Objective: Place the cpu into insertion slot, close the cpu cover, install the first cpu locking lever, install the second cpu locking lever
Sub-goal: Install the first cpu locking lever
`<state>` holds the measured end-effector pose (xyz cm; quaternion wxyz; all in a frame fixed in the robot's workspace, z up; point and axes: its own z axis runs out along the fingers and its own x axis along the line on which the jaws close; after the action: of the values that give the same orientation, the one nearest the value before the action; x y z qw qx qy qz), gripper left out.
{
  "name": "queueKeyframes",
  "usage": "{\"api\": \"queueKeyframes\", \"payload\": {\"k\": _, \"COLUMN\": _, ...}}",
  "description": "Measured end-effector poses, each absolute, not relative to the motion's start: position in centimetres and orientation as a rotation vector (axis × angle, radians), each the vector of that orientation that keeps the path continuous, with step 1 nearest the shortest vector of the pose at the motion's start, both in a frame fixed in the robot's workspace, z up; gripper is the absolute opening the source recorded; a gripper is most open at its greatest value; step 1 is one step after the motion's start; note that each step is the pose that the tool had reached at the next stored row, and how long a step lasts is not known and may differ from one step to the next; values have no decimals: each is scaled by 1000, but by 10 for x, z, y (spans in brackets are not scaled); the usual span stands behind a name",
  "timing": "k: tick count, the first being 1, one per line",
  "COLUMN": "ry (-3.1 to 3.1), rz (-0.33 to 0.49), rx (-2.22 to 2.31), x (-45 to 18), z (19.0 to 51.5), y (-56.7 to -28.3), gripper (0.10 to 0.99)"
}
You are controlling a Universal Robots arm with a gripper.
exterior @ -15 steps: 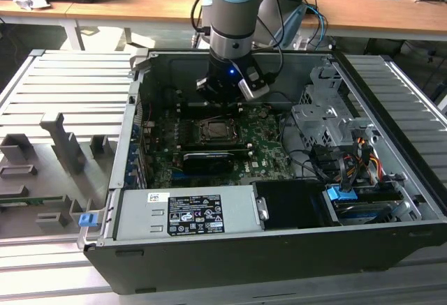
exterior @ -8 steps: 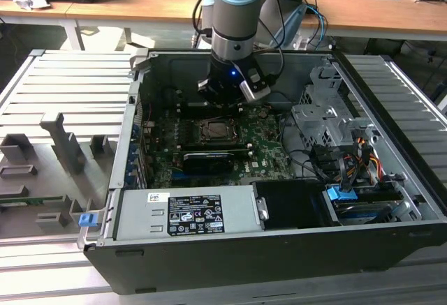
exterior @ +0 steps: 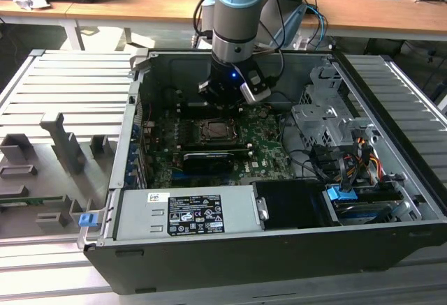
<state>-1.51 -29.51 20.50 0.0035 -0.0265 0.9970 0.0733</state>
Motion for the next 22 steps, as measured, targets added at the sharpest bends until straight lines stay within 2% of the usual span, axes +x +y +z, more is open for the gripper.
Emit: {"api": "queueKeyframes", "payload": {"k": 22, "ry": 3127, "rz": 203, "rx": -83, "x": -15, "z": 205, "y": -295, "gripper": 106}}
